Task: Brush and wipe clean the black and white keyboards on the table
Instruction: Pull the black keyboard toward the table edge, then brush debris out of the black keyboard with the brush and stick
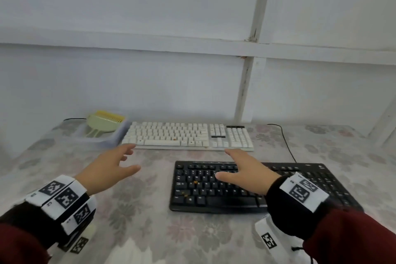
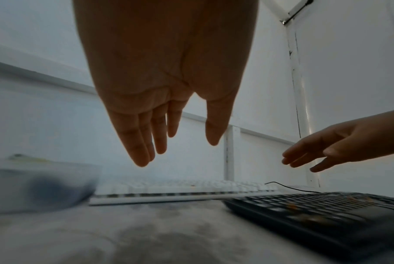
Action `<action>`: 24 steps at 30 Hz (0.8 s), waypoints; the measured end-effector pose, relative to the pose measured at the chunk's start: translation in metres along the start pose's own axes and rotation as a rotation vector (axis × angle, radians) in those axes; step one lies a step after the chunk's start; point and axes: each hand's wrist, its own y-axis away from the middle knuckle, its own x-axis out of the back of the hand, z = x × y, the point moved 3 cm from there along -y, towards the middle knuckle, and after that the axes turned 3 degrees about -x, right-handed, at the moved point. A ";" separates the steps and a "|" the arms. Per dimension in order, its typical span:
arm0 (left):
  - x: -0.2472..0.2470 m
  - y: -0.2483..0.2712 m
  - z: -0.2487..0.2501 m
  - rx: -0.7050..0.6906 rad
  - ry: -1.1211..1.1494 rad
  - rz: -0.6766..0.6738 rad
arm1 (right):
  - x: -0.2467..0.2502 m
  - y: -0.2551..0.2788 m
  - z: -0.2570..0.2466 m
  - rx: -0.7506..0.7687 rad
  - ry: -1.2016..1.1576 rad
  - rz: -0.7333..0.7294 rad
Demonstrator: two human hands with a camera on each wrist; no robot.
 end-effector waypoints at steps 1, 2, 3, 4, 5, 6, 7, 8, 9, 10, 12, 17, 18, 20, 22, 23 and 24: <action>0.010 -0.005 -0.012 -0.006 -0.001 -0.001 | -0.007 -0.011 -0.017 0.006 -0.001 -0.004; 0.019 -0.011 -0.024 -0.010 -0.009 0.002 | -0.014 -0.023 -0.034 0.013 -0.004 -0.003; 0.027 -0.017 -0.034 -0.013 -0.018 0.009 | -0.020 -0.034 -0.048 0.022 -0.003 0.001; 0.038 -0.024 -0.048 -0.007 -0.026 0.018 | -0.027 -0.047 -0.065 0.031 -0.002 0.003; 0.047 -0.031 -0.062 0.001 -0.031 0.027 | -0.034 -0.060 -0.082 0.038 -0.006 0.007; 0.057 -0.038 -0.076 0.016 -0.034 0.034 | -0.042 -0.073 -0.099 0.043 -0.013 0.009; 0.067 -0.045 -0.090 0.031 -0.032 0.044 | -0.050 -0.086 -0.115 0.048 -0.020 0.004; 0.076 -0.051 -0.103 0.045 -0.019 0.059 | -0.057 -0.100 -0.131 0.054 -0.022 -0.007; 0.084 -0.058 -0.115 0.056 -0.004 0.075 | -0.065 -0.113 -0.147 0.058 -0.022 -0.020; 0.092 -0.064 -0.127 0.067 0.007 0.087 | -0.073 -0.126 -0.162 0.063 -0.023 -0.029; 0.104 -0.076 -0.146 0.092 0.007 0.094 | -0.086 -0.147 -0.189 0.062 -0.039 -0.042; 0.111 -0.107 -0.181 0.141 -0.015 -0.023 | -0.116 -0.187 -0.232 -0.017 -0.107 -0.096; 0.109 -0.112 -0.185 0.150 -0.026 -0.061 | -0.120 -0.194 -0.237 -0.026 -0.120 -0.086; 0.106 -0.119 -0.190 0.162 -0.032 -0.137 | -0.128 -0.208 -0.240 -0.042 -0.142 -0.064; 0.104 -0.124 -0.193 0.154 -0.012 -0.203 | -0.137 -0.223 -0.237 -0.053 -0.150 -0.052; 0.103 -0.128 -0.196 0.136 0.004 -0.228 | -0.139 -0.226 -0.237 -0.057 -0.151 -0.046; 0.102 -0.131 -0.199 0.122 0.005 -0.250 | -0.140 -0.227 -0.238 -0.057 -0.152 -0.036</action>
